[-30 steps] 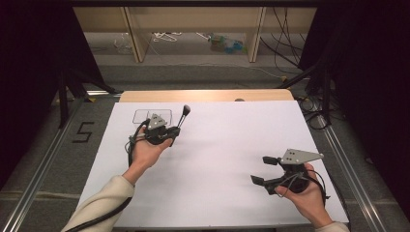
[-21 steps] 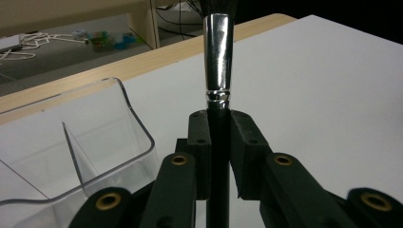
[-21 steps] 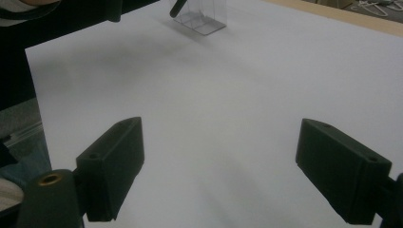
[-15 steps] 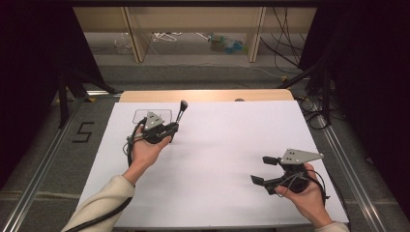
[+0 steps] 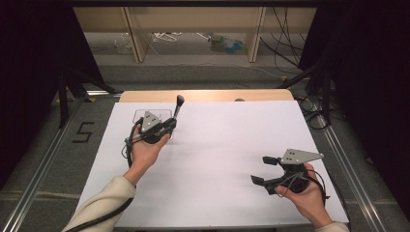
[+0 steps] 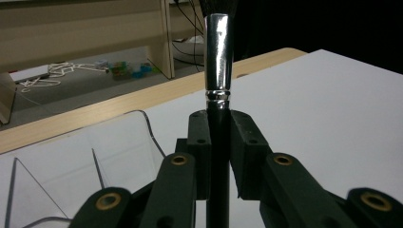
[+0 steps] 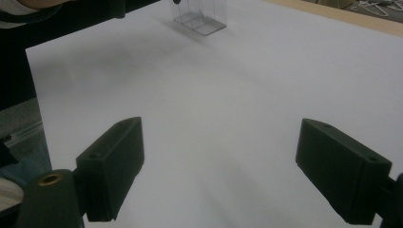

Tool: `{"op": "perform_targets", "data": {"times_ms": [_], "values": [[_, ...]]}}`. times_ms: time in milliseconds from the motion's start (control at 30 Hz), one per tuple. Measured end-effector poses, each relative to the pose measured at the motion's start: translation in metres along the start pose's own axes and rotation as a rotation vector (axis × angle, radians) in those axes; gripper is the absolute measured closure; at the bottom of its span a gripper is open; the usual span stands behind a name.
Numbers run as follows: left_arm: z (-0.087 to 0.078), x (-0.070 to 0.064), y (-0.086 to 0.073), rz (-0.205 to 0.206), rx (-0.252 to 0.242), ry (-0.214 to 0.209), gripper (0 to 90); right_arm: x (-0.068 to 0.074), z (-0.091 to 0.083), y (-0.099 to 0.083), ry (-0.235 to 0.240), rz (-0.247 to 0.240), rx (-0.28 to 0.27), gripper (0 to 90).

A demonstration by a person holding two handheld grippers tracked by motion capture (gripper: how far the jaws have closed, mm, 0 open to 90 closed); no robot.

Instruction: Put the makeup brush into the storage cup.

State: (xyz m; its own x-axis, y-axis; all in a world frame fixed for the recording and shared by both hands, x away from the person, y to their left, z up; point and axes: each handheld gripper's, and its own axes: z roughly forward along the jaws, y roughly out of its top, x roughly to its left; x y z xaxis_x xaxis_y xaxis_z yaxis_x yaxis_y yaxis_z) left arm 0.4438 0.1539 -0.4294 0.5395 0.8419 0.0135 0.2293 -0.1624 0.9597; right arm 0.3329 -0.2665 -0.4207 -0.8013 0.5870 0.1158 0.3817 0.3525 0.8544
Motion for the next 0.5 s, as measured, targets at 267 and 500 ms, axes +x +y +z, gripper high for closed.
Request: {"op": "perform_targets", "data": {"times_ms": [267, 500], "values": [[-0.0033, 0.0009, 0.0006, -0.019, -0.046, 0.031, 79.1, 0.0000, 0.0001, 0.0000, 0.000, -0.001, 0.000, 17.1], [-0.0044, 0.0034, -0.0001, -0.025, -0.067, 0.046, 79.1, 0.0001, 0.0000, 0.0000, 0.002, 0.001, -0.001, 17.1]]}}
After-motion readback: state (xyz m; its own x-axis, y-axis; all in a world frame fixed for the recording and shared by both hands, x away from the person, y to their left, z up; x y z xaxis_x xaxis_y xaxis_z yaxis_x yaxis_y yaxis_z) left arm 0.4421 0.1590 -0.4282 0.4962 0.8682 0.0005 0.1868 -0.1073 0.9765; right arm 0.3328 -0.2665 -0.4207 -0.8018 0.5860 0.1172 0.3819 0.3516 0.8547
